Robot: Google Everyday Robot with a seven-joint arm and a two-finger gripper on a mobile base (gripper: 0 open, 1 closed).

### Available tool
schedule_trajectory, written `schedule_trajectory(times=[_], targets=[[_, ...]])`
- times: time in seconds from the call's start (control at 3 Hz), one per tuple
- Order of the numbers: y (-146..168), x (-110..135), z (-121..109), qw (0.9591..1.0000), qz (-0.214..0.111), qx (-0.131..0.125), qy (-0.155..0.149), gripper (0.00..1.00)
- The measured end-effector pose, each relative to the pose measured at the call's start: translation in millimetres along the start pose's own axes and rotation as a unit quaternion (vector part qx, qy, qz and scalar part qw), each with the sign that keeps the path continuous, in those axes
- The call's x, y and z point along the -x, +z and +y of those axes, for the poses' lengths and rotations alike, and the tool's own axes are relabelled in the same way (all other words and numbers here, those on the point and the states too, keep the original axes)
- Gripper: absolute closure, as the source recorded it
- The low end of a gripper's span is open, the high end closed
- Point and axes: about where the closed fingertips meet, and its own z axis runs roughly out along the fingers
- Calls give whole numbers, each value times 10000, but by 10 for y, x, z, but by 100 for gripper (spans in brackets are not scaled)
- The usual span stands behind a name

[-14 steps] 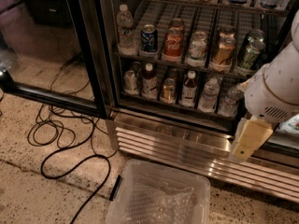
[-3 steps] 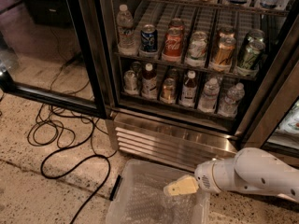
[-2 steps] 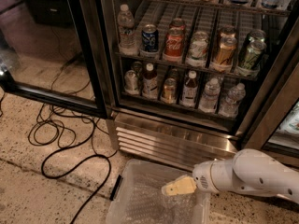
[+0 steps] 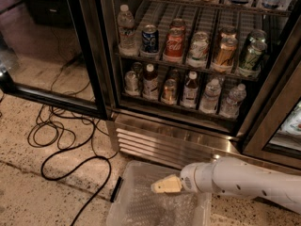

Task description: Pick blue plastic bottle from bottom shelf of fridge

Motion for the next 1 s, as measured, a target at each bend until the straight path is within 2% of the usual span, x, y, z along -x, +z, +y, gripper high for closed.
schedule_trajectory(times=[0.33, 0.67, 1.0], targets=[[-16, -117, -244, 9968, 24, -708, 356, 0], [5, -174, -422, 9943, 10, -1004, 351, 0], [76, -141, -397, 9953, -72, -874, 405, 0]])
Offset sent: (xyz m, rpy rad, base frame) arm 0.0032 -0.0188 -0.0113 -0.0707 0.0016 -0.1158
